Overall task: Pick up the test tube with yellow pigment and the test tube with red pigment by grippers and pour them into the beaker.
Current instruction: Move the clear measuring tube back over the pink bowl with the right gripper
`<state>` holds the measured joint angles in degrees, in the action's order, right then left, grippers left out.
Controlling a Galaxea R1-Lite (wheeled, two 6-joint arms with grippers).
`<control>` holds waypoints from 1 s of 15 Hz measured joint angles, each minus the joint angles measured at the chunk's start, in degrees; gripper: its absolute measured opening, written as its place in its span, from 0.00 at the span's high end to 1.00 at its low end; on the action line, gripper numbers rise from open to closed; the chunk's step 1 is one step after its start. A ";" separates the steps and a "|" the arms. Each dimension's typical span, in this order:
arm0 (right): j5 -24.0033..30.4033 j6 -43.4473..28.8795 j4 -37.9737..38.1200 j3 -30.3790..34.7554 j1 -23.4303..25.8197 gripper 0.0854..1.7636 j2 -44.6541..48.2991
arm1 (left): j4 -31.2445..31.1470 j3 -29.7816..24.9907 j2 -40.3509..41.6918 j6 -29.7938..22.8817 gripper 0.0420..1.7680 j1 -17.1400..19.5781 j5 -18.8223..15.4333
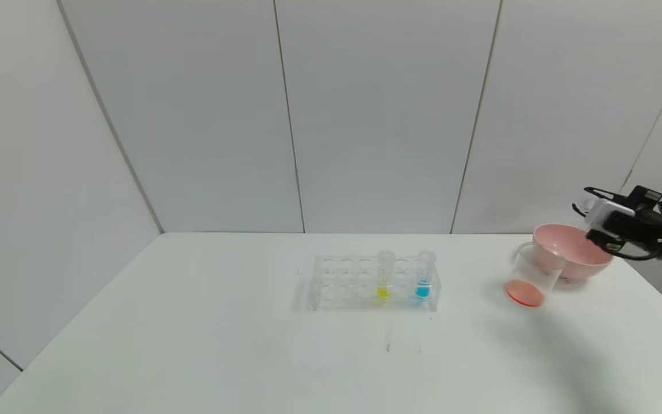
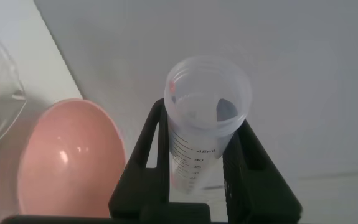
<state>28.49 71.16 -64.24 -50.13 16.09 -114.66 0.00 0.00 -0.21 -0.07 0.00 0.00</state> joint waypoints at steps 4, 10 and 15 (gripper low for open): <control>-9.09 -29.72 1.00 -0.87 -0.80 0.73 1.05 | 0.00 0.00 0.00 0.00 0.00 0.00 0.00; -13.39 -55.10 3.57 -0.83 -2.07 0.73 0.44 | 0.00 0.00 0.02 0.00 0.00 0.00 0.00; -13.52 -55.64 3.40 -1.13 -1.38 0.73 -1.32 | 0.00 0.00 0.00 0.00 0.00 0.00 0.00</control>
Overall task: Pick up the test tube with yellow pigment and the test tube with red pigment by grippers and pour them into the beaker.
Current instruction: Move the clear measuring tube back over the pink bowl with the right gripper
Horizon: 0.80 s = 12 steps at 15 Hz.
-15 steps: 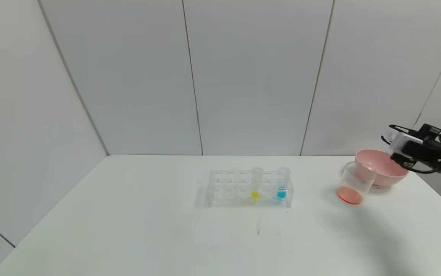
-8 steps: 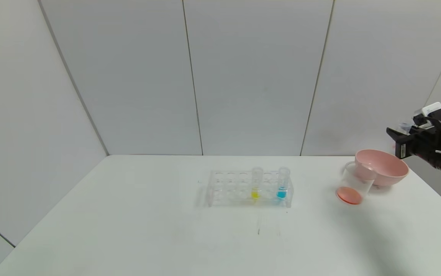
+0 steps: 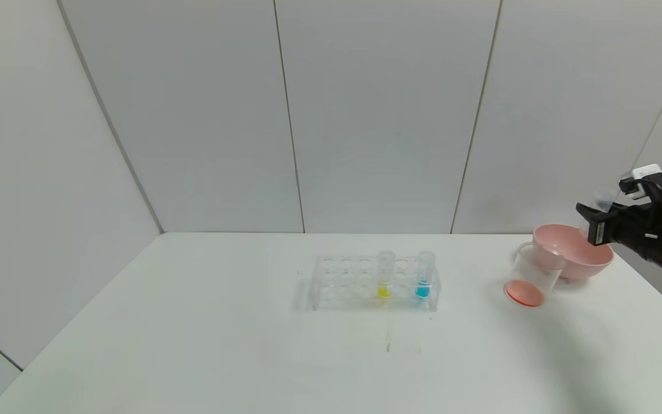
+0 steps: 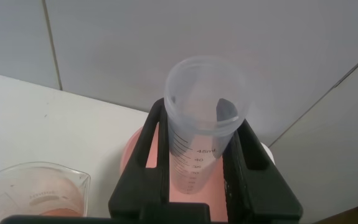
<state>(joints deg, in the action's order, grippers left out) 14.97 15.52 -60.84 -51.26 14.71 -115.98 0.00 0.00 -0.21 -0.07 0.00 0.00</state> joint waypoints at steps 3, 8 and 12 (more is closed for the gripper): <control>-0.06 -0.30 -0.09 -0.74 0.33 0.73 -1.66 | 0.00 0.00 0.00 0.00 0.00 0.00 0.00; -0.66 -7.20 -0.02 -2.35 0.39 0.71 -4.67 | 0.00 0.00 0.02 0.00 0.00 0.00 0.00; -1.89 -7.58 0.02 -3.10 0.22 0.44 -6.56 | 0.00 0.00 0.00 0.00 0.00 0.00 0.00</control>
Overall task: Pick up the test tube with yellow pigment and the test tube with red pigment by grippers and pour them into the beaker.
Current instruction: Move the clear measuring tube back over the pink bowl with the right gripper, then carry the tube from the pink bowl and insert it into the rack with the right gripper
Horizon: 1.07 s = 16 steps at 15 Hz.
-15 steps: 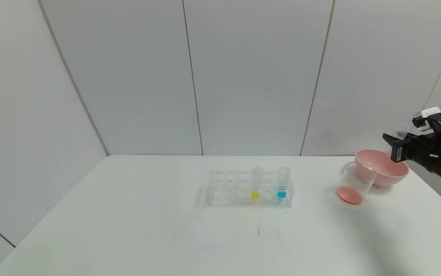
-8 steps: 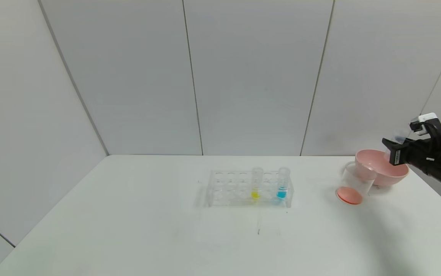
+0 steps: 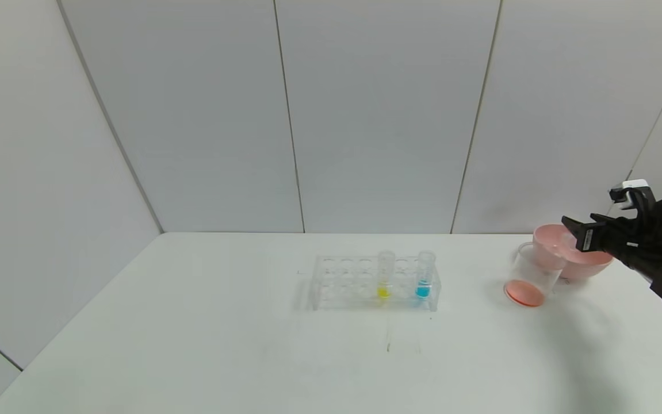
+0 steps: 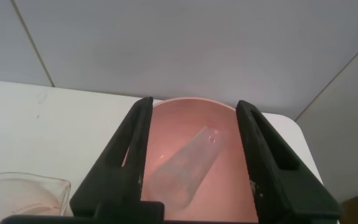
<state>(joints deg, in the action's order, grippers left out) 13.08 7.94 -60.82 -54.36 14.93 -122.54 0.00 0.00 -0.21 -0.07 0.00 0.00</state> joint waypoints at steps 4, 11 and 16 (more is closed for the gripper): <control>0.13 -0.09 0.17 -0.13 -0.09 0.28 0.11 | 0.00 0.00 0.00 0.00 0.00 0.00 0.00; 0.11 -0.35 4.61 6.97 -1.44 0.13 12.98 | 0.00 0.00 0.00 0.00 0.00 0.00 0.00; -6.39 -11.28 23.25 15.64 -14.77 0.09 30.82 | 0.00 0.00 0.00 0.02 0.00 0.00 0.00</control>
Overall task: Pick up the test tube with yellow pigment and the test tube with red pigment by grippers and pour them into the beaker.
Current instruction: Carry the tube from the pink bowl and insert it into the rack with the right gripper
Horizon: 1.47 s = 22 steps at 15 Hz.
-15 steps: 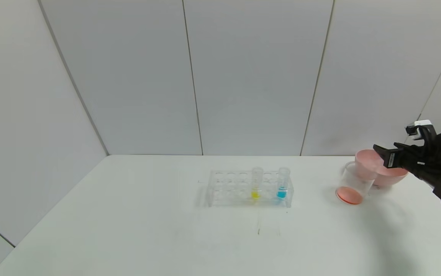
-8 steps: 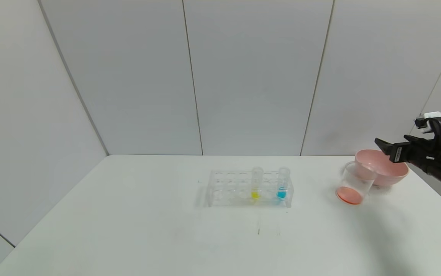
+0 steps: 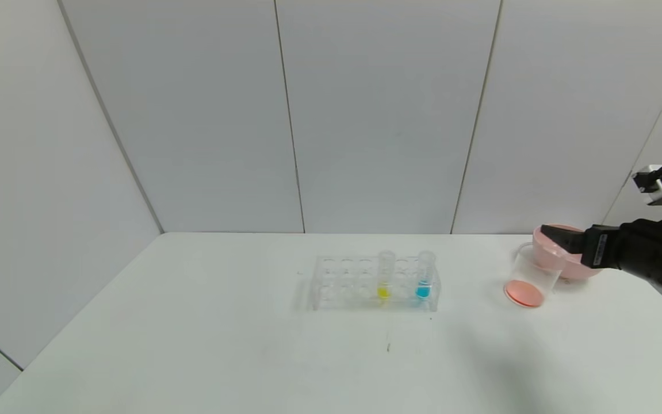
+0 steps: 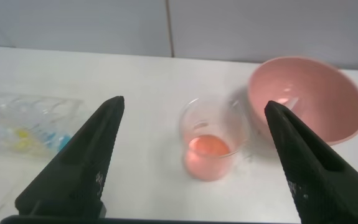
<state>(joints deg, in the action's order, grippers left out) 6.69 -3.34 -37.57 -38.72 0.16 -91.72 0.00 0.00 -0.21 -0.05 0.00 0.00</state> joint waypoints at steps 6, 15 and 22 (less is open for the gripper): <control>-27.87 -9.65 8.09 1.84 -29.95 0.06 7.18 | 0.00 0.00 0.00 -0.02 0.00 0.00 0.00; -51.12 -14.95 7.58 -9.30 -51.42 0.04 -7.73 | 0.00 0.00 0.00 -0.02 0.00 0.00 0.00; -63.65 -21.28 5.00 -19.19 -56.53 0.04 -24.26 | -0.02 0.00 0.00 -0.02 0.00 0.00 0.00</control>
<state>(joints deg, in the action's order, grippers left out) -56.95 -24.62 -32.57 -57.91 -56.37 -115.98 -0.02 0.00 -0.21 -0.07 0.00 0.00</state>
